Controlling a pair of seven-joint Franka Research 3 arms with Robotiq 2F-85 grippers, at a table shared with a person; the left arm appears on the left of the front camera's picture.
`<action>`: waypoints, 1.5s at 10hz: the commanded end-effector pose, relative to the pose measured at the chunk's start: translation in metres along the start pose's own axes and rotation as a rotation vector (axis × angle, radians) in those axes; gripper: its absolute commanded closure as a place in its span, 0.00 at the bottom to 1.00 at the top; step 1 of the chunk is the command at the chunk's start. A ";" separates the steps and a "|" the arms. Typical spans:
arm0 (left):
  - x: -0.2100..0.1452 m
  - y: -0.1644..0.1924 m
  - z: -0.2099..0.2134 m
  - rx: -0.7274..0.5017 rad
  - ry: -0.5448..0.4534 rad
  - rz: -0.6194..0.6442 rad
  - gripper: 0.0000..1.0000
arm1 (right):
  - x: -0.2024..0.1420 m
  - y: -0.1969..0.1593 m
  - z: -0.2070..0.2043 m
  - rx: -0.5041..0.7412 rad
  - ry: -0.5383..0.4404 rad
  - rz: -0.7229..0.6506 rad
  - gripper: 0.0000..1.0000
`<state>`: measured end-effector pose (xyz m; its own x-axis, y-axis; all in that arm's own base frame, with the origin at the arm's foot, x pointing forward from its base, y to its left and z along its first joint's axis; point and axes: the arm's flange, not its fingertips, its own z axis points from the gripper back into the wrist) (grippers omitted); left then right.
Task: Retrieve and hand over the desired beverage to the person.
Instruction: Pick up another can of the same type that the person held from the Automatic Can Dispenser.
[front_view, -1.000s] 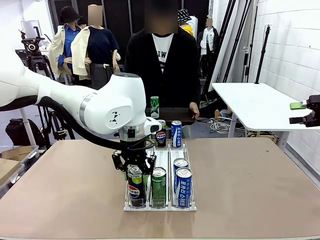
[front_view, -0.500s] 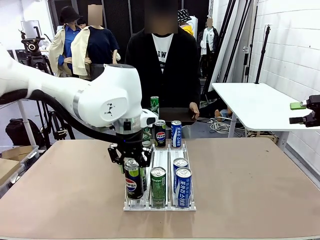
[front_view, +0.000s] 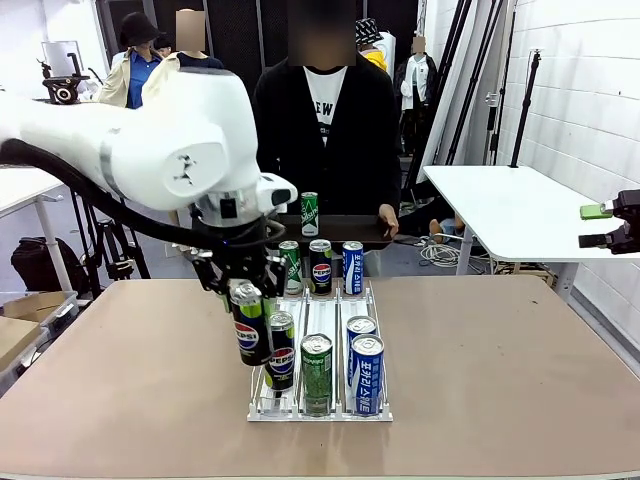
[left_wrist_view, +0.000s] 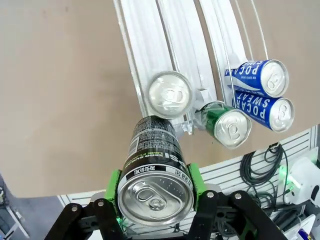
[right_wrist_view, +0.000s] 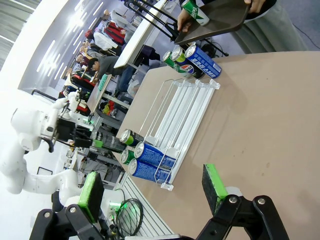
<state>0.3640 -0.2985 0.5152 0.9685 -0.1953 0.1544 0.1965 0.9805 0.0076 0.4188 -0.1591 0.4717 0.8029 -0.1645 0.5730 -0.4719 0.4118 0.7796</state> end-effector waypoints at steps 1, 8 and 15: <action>-0.002 0.018 0.038 0.009 -0.016 -0.006 1.00 | -0.001 0.001 -0.001 0.012 -0.007 0.001 0.00; 0.007 0.090 0.109 0.023 -0.050 0.063 1.00 | -0.001 0.001 -0.001 0.012 -0.007 0.001 0.00; 0.008 0.198 0.120 -0.020 -0.036 0.146 1.00 | -0.001 0.001 -0.001 0.012 -0.007 0.001 0.00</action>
<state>0.3974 -0.1069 0.6303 0.9813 -0.0298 0.1903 0.0354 0.9990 -0.0259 0.4186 -0.1596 0.4717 0.8028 -0.1653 0.5729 -0.4715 0.4121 0.7796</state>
